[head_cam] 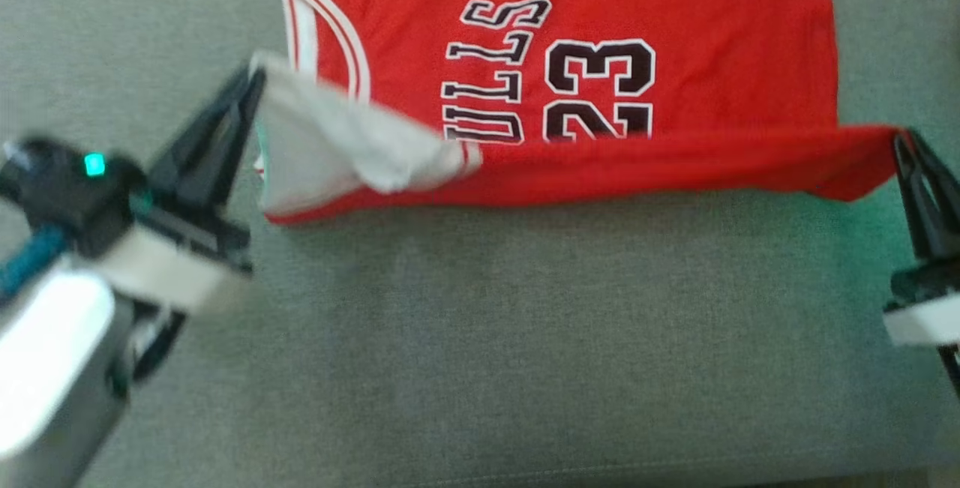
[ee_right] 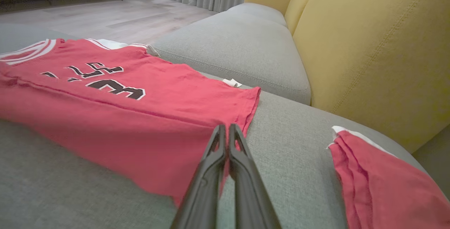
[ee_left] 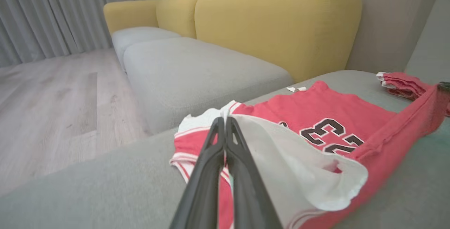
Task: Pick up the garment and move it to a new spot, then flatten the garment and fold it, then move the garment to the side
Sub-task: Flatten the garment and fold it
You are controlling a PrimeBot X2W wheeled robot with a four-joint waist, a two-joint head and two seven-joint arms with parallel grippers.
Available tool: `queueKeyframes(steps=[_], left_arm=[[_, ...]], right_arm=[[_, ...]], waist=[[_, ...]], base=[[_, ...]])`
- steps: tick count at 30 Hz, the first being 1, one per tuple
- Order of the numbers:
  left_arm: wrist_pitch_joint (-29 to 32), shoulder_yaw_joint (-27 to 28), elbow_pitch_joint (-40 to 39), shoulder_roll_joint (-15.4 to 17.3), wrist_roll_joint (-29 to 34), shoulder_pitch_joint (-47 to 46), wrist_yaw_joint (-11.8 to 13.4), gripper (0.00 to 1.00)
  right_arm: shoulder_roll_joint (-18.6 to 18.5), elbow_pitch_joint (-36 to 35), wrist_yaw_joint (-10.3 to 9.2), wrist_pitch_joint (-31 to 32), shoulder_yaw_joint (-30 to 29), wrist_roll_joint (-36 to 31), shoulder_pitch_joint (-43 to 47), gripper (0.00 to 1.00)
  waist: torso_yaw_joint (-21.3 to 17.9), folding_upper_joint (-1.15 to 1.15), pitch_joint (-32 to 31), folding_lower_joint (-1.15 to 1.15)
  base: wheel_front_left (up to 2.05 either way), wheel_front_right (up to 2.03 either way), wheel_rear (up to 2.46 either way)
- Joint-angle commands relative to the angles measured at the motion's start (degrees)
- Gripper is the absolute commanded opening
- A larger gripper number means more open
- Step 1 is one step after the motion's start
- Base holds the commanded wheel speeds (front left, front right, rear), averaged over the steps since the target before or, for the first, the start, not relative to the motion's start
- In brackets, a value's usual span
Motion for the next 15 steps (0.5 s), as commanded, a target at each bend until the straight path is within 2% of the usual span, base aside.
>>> queueKeyframes(steps=[1, 6, 12, 13, 14, 15], left_arm=[[0.29, 2.40, 0.42, 1.24, 1.15, -5.05, -0.76, 0.00], [0.46, 1.68, 7.90, -1.50, 3.47, -15.82, -3.69, 0.00], [-0.50, 0.47, 16.09, -4.23, 6.35, -25.16, -5.60, 0.00], [-0.83, 0.40, 17.50, -4.66, 6.79, -26.03, -5.42, 0.00], [-1.29, 0.54, 18.83, -5.35, 6.71, -26.58, -5.15, 0.05], [-1.77, 0.58, 19.95, -5.93, 6.65, -26.93, -5.00, 1.00]], right_arm=[[-2.30, -0.10, -0.04, -0.20, 1.09, 0.22, -1.59, 0.00], [-2.54, 3.64, -0.04, -0.20, 3.37, 0.41, -8.10, 0.00], [-2.46, 6.21, -0.04, -0.20, 6.63, 0.78, -14.34, 0.00], [-2.31, 6.56, -0.04, -0.20, 7.08, 0.78, -15.06, 0.14], [-2.11, 6.90, -0.04, -0.20, 7.40, 0.69, -15.62, 0.94], [-1.83, 7.03, -0.04, -0.20, 7.40, 0.47, -16.15, 1.00]], waist=[[-0.86, 0.00, 1.69, -0.01], [-1.64, 0.00, 4.39, -0.01], [-2.58, 0.00, 7.06, -0.01], [-2.69, 0.00, 7.26, -0.01], [-2.78, 0.00, 7.39, -0.01], [-2.86, 0.00, 7.47, -0.01]], base=[[0.00, 0.00, 0.00], [0.00, 0.00, 0.00], [0.00, 0.00, 0.00], [0.00, 0.00, 0.00], [0.00, 0.00, 0.00], [0.00, 0.00, 0.00]])
